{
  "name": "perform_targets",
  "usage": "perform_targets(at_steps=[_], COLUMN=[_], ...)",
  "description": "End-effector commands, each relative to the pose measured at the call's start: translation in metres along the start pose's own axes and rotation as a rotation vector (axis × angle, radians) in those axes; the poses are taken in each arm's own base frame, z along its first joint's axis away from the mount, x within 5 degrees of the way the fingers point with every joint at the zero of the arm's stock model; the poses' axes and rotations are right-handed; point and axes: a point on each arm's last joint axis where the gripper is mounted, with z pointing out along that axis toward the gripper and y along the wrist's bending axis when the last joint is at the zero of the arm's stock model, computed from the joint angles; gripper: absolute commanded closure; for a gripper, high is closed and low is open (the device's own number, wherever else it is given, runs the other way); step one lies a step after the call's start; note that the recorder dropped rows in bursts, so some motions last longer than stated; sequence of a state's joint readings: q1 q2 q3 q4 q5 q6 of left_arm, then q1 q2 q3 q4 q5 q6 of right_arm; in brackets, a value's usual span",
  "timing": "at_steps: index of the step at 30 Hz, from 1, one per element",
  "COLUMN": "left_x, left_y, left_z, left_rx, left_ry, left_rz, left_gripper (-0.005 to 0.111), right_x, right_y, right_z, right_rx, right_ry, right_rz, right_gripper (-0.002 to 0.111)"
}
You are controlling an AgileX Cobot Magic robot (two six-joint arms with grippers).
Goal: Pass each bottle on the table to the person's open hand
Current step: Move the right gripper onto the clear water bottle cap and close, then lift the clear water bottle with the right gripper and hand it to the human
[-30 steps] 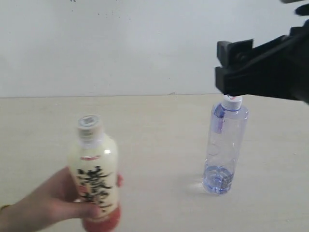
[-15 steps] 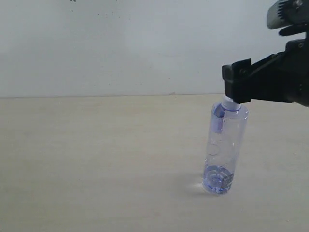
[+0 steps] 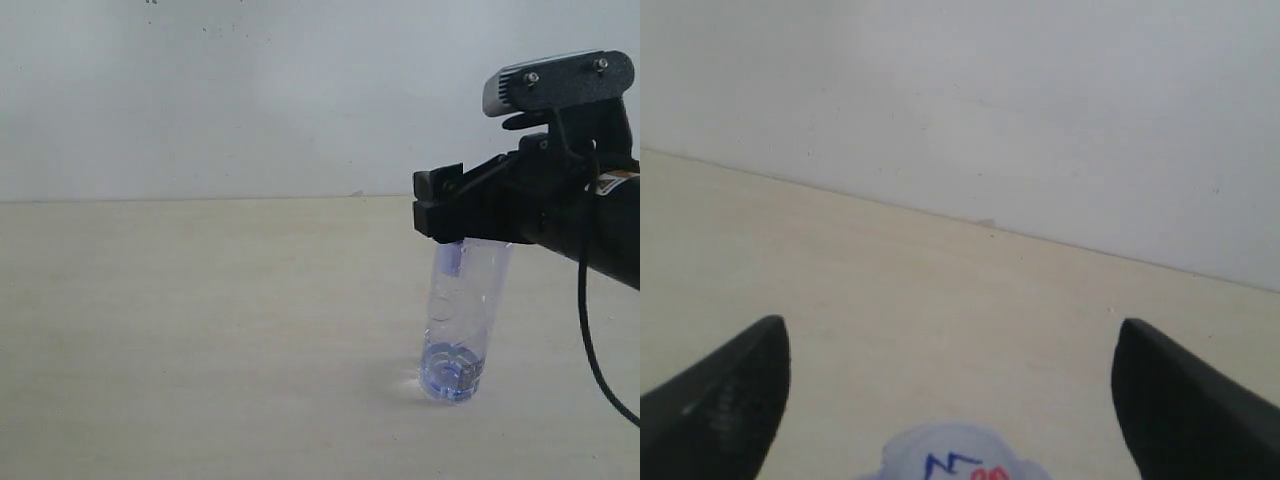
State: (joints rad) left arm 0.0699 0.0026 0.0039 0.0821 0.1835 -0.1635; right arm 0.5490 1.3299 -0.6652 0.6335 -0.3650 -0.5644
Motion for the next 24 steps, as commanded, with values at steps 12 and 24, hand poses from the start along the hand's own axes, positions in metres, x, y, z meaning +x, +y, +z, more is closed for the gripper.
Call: perform_targets(at_steps=[12,24], left_x=[-0.002,-0.002], left_y=[0.0,0.0], left_z=[0.0,0.0], left_rx=[-0.002,-0.002], left_ry=[-0.011,-0.011], left_rz=[0.006,0.006], left_gripper=[0.103,0.103], right_x=[0.02,0.022], right_y=[-0.003,-0.002], right_z=[-0.005,-0.005], right_rx=[0.006,-0.004], right_ry=[0.016,0.044], right_rz=[-0.016,0.031], right_gripper=[0.029,0.103])
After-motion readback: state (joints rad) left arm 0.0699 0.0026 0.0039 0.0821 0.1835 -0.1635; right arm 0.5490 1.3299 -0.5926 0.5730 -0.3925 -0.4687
